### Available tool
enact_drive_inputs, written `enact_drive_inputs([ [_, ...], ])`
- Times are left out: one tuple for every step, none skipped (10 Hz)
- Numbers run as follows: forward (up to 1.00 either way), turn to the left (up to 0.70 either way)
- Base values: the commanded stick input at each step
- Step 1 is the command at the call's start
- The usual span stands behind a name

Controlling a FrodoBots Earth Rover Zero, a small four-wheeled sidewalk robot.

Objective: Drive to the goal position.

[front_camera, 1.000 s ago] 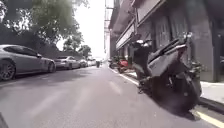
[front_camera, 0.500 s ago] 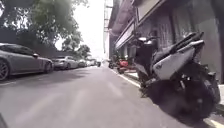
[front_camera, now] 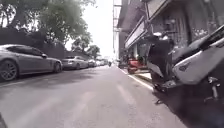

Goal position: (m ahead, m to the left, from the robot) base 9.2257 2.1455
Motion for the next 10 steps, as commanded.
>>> enact_drive_inputs([
  [0.45, 0.0],
  [0.45, 0.0],
  [0.45, 0.0],
  [0.45, 0.0],
  [0.45, 0.0],
  [0.45, 0.0],
  [0.45, 0.0],
  [0.45, 0.0],
  [0.45, 0.0],
  [0.45, 0.0],
])
